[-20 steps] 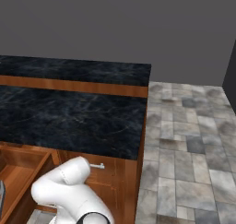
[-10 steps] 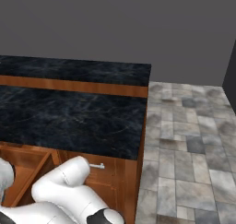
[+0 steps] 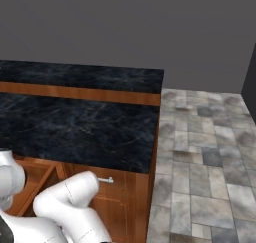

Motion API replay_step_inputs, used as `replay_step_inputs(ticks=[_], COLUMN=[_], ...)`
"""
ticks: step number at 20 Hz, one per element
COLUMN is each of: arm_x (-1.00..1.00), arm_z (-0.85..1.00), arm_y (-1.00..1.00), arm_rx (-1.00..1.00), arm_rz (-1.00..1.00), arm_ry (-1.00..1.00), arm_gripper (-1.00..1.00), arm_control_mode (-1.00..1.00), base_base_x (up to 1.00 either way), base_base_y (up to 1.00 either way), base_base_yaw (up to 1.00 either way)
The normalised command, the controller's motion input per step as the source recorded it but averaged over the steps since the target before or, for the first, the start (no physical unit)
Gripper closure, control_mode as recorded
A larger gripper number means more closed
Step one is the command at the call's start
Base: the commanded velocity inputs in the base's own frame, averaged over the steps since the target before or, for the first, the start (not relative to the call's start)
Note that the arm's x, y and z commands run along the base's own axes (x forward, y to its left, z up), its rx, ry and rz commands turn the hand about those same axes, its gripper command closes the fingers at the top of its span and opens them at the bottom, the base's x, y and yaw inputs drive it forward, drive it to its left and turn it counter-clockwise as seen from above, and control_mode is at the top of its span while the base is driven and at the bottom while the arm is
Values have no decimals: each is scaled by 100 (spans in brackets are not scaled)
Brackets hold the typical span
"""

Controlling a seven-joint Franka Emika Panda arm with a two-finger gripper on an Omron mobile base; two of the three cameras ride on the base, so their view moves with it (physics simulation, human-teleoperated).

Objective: Take the tongs from the drawer on the left and place them on the dining counter next to the tray containing the kebab skewer.

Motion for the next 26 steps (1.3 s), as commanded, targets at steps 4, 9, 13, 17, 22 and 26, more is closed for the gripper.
replay_step_inputs(ticks=[4, 9, 13, 17, 22, 26], arm_x=[11, 27, 14, 1, 2, 0], arm_z=[53, 39, 11, -3, -17, -20], arm_y=[17, 12, 2, 0, 1, 9], arm_rx=[-8, -12, -16, -23, -29, -24], arm_rz=[-34, -36, -43, -41, -28, -5], arm_ry=[-2, 3, 4, 0, 1, 1], arm_gripper=[-100, -100, -100, -100, -100, -100], arm_control_mode=[-100, -100, -100, -100, -100, -100], base_base_x=[0, 0, 0, 0, 0, 0], base_base_y=[0, 0, 0, 0, 0, 0], base_base_yaw=[0, 0, 0, 0, 0, 0])
